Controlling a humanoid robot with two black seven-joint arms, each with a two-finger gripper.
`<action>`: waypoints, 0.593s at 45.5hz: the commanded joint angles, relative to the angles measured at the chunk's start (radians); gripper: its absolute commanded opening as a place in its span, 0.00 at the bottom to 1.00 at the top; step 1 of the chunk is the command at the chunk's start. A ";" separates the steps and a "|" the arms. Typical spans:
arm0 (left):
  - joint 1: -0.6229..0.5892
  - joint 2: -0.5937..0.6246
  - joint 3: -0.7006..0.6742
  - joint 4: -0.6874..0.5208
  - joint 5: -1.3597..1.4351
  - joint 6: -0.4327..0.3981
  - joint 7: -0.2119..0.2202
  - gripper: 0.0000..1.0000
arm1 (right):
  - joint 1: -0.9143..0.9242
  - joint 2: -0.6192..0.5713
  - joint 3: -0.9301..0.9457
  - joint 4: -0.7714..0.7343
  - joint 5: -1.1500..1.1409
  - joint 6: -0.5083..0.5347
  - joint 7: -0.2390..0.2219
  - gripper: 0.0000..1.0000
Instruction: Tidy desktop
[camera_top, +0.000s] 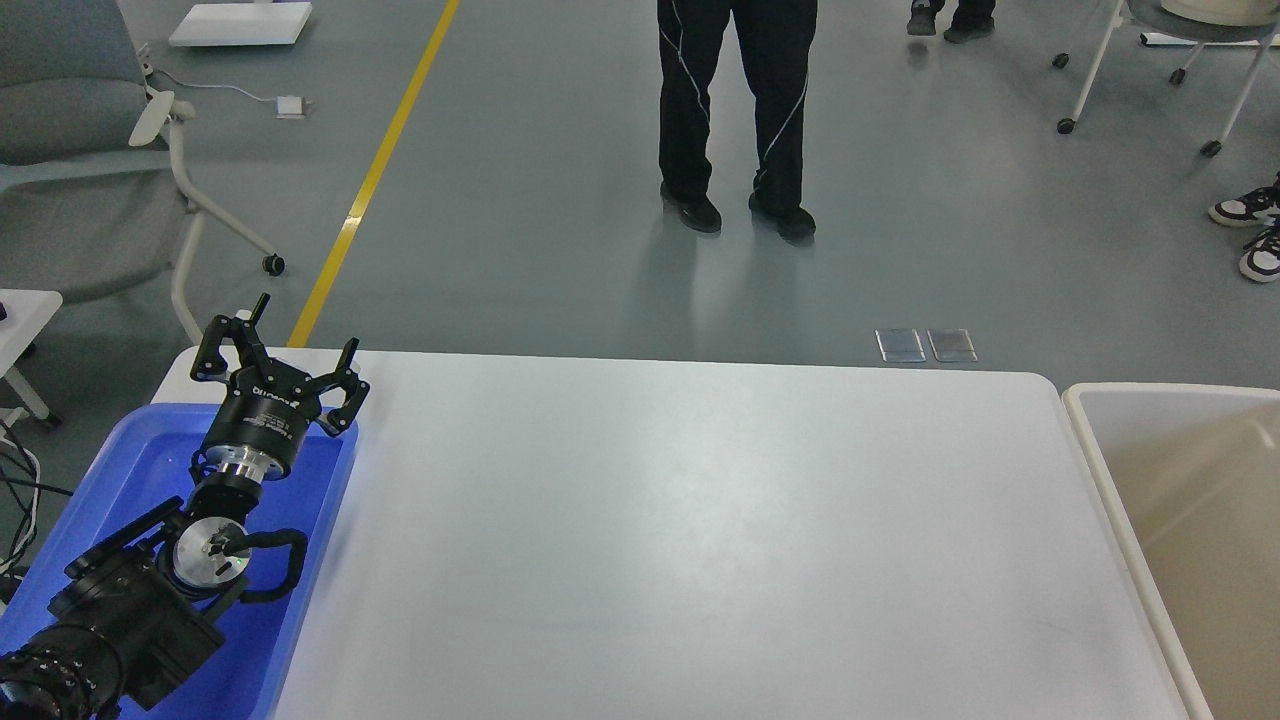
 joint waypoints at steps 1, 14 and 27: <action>0.000 0.001 0.000 0.000 0.000 0.000 0.000 1.00 | -0.034 0.027 0.003 -0.006 0.032 -0.012 -0.017 0.00; 0.000 -0.001 0.000 0.000 0.000 0.000 0.000 1.00 | -0.051 0.027 0.005 0.003 0.034 -0.078 -0.016 0.98; 0.000 0.001 0.000 0.000 0.000 0.000 0.000 1.00 | -0.051 0.027 0.012 0.014 0.034 -0.068 -0.016 0.98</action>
